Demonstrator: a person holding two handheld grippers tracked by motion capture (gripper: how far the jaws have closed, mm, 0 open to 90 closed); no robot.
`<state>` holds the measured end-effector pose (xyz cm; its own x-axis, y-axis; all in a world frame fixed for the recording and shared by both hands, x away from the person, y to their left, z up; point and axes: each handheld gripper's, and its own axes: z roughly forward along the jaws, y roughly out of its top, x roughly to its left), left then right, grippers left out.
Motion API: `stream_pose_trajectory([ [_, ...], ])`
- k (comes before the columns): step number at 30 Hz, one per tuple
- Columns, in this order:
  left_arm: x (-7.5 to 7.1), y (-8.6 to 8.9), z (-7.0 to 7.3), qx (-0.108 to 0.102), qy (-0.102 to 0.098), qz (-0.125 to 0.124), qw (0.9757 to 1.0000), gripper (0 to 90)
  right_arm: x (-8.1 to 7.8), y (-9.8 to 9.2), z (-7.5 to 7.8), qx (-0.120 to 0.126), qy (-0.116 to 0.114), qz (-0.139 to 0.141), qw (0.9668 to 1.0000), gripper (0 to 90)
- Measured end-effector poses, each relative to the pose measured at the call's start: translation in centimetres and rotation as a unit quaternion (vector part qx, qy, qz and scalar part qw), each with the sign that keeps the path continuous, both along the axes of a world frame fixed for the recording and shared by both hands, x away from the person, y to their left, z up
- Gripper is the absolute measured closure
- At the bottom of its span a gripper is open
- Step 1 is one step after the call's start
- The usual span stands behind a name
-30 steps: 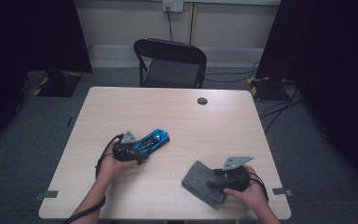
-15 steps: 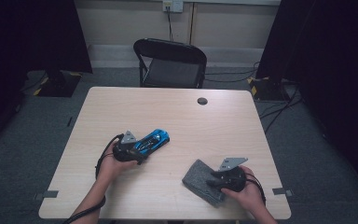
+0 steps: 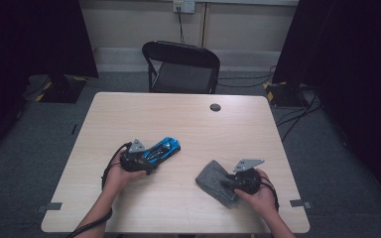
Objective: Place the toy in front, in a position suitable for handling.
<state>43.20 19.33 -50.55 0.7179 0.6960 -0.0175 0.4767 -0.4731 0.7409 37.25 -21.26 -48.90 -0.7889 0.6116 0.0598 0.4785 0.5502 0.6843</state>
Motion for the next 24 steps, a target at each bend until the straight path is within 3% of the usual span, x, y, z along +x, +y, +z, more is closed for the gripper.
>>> stream_pose_trajectory([
  [5,0.0,0.0,0.0,0.000,0.000,0.000,1.0000,24.2,-0.5,-0.4,0.6,0.006,-0.003,-0.006,1.0000,52.1],
  [9,0.0,0.0,0.0,0.000,0.000,0.000,1.0000,24.2,-2.0,-0.6,1.3,0.009,0.002,-0.003,0.9999,40.1],
  [14,0.0,0.0,0.0,0.000,0.000,0.001,1.0000,24.2,-2.6,-0.4,0.7,-0.025,0.011,0.002,0.9996,31.7],
  [19,0.0,0.0,0.0,0.000,0.000,0.000,1.0000,24.2,-2.4,-0.1,0.2,-0.027,0.011,-0.006,0.9995,36.4],
  [24,0.0,0.0,0.0,0.001,0.000,0.001,1.0000,24.2,-2.2,-0.3,0.3,-0.032,0.006,-0.025,0.9992,59.2],
])
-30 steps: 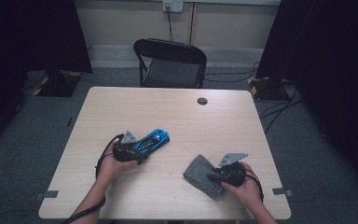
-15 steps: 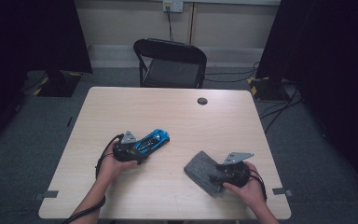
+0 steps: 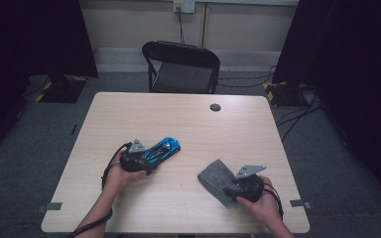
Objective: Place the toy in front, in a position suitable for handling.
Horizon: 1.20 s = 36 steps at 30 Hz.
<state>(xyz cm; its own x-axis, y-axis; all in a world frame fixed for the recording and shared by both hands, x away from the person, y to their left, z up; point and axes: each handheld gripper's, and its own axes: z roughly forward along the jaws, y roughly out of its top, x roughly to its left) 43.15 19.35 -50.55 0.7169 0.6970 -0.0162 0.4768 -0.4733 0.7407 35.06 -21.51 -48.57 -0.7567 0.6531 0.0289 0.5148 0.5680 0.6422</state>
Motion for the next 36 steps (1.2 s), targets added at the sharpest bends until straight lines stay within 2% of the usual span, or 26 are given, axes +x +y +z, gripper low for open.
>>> stream_pose_trajectory([
  [4,0.0,0.0,0.0,-0.001,0.001,0.000,1.0000,24.2,0.2,0.2,0.2,-0.002,0.008,-0.012,0.9999,69.7],
  [8,0.0,0.0,0.0,0.000,0.001,0.000,1.0000,24.1,0.4,0.3,0.3,-0.005,0.015,-0.016,0.9997,74.1],
  [17,0.0,0.0,0.0,0.000,0.000,0.000,1.0000,24.2,0.9,-0.3,0.7,0.023,0.038,-0.026,0.9987,76.0],
  [36,0.0,0.0,0.0,0.000,0.000,0.000,1.0000,24.2,2.4,-0.5,2.6,0.043,0.040,-0.015,0.9982,76.6],
])
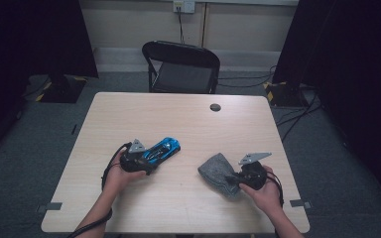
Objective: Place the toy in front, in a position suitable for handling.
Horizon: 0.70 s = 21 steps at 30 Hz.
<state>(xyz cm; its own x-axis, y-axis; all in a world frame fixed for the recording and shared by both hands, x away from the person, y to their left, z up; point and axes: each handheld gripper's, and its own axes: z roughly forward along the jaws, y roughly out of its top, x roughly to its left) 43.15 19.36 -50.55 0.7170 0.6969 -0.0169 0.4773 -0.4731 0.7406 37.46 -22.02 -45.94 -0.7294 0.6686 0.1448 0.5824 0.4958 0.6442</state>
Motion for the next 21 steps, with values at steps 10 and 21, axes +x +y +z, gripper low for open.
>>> stream_pose_trajectory([
  [10,0.0,0.0,0.0,0.000,0.000,0.000,1.0000,24.2,1.3,0.5,0.8,0.006,0.009,0.006,0.9999,76.5],
  [21,0.0,0.0,0.0,0.000,0.000,0.000,1.0000,24.2,2.6,2.7,2.4,0.007,-0.003,0.029,0.9996,76.6],
])
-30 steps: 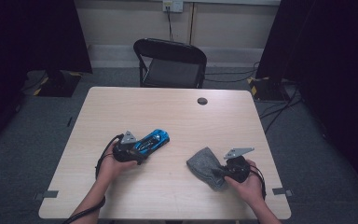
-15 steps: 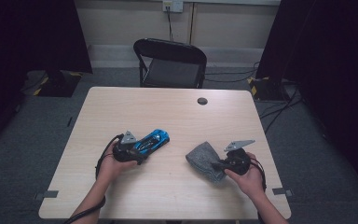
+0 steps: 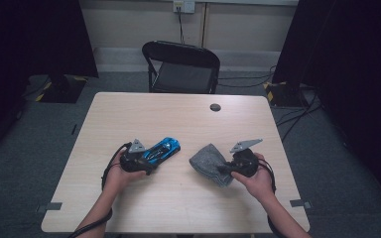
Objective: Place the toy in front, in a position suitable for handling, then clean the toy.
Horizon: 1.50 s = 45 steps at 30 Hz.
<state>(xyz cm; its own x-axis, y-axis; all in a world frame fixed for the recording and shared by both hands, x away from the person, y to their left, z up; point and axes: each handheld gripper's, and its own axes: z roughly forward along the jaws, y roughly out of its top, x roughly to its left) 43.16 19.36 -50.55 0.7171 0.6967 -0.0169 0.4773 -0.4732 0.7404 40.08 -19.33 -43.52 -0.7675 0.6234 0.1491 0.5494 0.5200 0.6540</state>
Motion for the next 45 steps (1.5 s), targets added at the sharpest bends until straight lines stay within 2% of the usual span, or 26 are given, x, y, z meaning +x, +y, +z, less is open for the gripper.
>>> stream_pose_trajectory([
  [6,0.0,0.0,0.0,0.000,0.000,0.000,1.0000,24.2,0.8,1.2,0.7,0.008,0.001,0.006,0.9999,76.7],
  [12,0.0,0.0,0.0,0.000,0.001,-0.001,1.0000,24.2,1.6,2.2,1.3,0.005,-0.004,0.010,0.9999,76.7],
  [23,0.0,0.0,0.0,0.000,0.001,-0.001,1.0000,24.2,3.3,4.9,1.7,0.014,-0.005,0.021,0.9997,76.6],
  [31,0.0,0.0,0.0,0.000,0.001,-0.001,1.0000,24.2,4.4,8.6,1.7,0.016,0.002,0.045,0.9989,76.5],
  [34,0.0,0.0,0.0,0.000,0.001,-0.001,1.0000,24.2,4.6,9.9,1.5,0.006,-0.001,0.052,0.9986,76.5],
  [41,0.0,0.0,0.0,0.000,0.001,-0.001,1.0000,24.2,5.1,13.2,0.8,0.008,0.006,0.067,0.9977,76.5],
  [45,0.0,0.0,0.0,0.000,0.001,-0.001,1.0000,24.2,5.2,14.8,0.8,0.006,0.007,0.081,0.9966,76.4],
])
